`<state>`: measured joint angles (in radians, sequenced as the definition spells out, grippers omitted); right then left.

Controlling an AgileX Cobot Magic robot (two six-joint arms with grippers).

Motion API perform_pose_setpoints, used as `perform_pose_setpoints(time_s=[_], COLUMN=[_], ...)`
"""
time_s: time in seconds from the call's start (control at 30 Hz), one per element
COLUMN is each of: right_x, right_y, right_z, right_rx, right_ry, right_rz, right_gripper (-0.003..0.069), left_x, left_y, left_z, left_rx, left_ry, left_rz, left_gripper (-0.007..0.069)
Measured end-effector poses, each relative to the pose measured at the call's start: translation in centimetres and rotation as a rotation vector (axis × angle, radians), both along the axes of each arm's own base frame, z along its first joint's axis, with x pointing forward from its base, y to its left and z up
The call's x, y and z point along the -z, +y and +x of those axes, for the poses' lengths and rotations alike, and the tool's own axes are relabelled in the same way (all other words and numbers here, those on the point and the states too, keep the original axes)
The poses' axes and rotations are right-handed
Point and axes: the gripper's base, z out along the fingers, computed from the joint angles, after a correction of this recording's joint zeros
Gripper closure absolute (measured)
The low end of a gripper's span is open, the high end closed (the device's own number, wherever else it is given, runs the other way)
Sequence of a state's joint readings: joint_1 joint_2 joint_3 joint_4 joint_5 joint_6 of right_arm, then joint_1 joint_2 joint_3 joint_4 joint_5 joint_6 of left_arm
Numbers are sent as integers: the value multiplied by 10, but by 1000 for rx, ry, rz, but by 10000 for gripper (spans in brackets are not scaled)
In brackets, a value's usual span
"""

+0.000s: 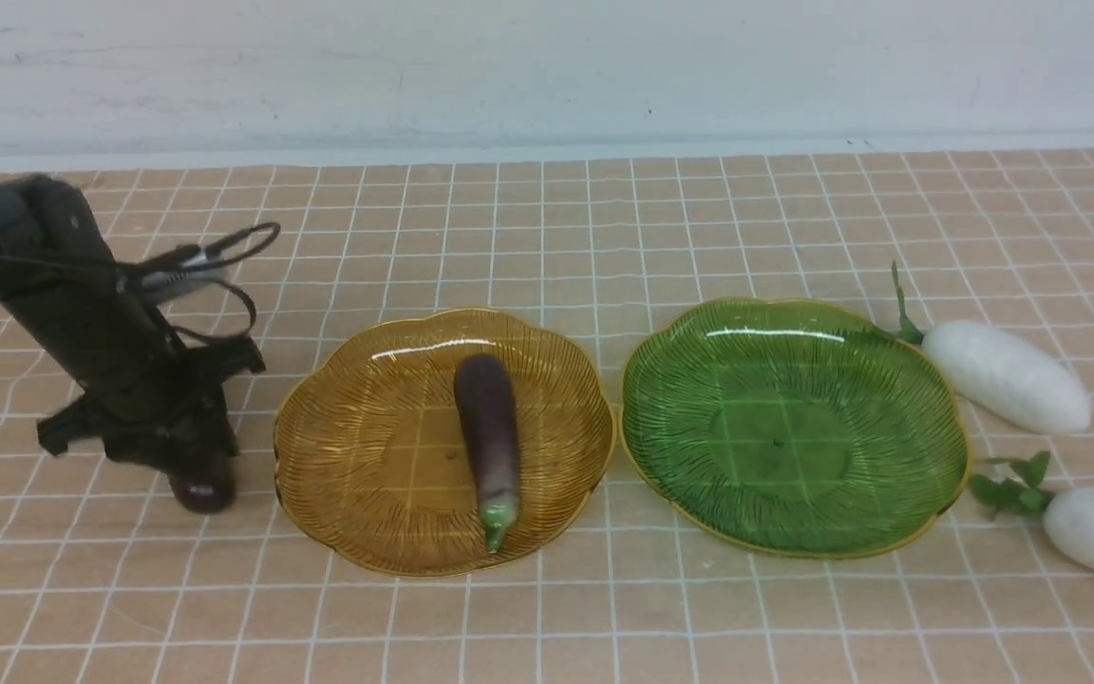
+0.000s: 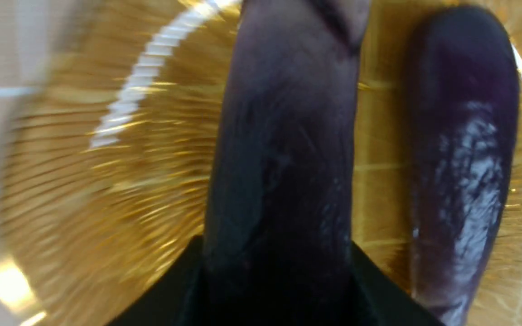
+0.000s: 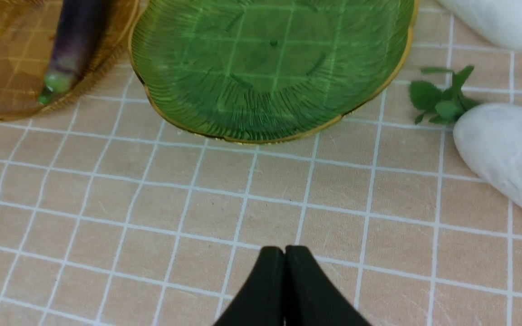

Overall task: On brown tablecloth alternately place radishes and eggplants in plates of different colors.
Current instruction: 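Pick up the eggplant and place it in the yellow plate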

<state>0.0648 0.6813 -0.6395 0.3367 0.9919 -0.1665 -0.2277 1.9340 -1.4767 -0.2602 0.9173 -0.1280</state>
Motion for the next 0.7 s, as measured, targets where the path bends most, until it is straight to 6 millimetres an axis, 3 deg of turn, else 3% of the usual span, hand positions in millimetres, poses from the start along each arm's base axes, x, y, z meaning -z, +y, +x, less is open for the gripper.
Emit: perform_pose_setpoints(time_s=[0.2,0.43,0.5,0.7], right_x=[11,26,31,47], right_y=[-3,-12,-17,-28], right_z=[15,48,67,110], right_rx=[6,48,69,58], right_ry=[81,222,276,358], right_rz=[-57,-186,-262,-438], right_gripper=[668,629,571,338], left_x=[18,20,16,4], left_y=[-15,-16,-16,-17], left_z=[4,6,6,6], left_rx=[38,52,79,131], left_ry=[-5,-6,2,27], left_rz=[18,26,32,41], left_gripper=[275,93,42,30])
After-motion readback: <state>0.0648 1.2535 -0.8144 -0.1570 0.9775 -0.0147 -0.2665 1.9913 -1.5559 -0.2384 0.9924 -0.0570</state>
